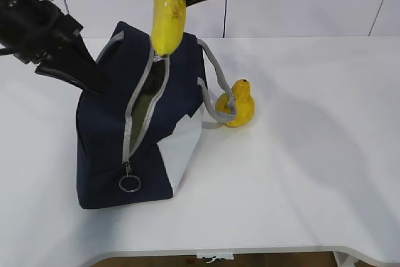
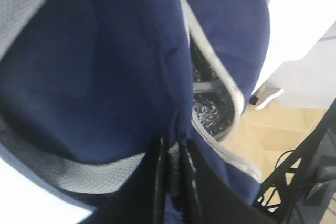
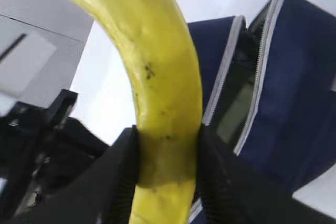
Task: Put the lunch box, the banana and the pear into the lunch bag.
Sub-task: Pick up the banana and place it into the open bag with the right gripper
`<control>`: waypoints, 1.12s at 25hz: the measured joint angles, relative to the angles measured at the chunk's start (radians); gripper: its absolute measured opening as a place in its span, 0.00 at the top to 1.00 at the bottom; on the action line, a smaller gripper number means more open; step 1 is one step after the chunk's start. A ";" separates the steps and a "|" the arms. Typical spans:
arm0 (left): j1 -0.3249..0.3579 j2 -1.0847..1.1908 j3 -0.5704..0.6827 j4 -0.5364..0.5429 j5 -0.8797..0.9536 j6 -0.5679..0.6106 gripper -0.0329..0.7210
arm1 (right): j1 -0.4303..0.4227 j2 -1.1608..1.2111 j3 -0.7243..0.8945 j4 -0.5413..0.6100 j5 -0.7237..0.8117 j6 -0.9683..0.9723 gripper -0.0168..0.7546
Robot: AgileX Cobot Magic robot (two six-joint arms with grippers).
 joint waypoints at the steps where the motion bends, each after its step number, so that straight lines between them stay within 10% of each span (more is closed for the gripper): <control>1: 0.000 0.000 0.000 -0.011 0.000 0.000 0.93 | 0.000 0.018 0.000 0.007 -0.004 -0.004 0.63; 16: 0.000 0.000 0.000 -0.056 -0.063 -0.002 0.93 | 0.000 0.209 0.000 0.155 -0.033 -0.045 0.63; 28: 0.000 -0.002 0.000 -0.061 -0.136 -0.003 0.93 | 0.000 0.281 0.000 0.005 0.001 -0.038 0.62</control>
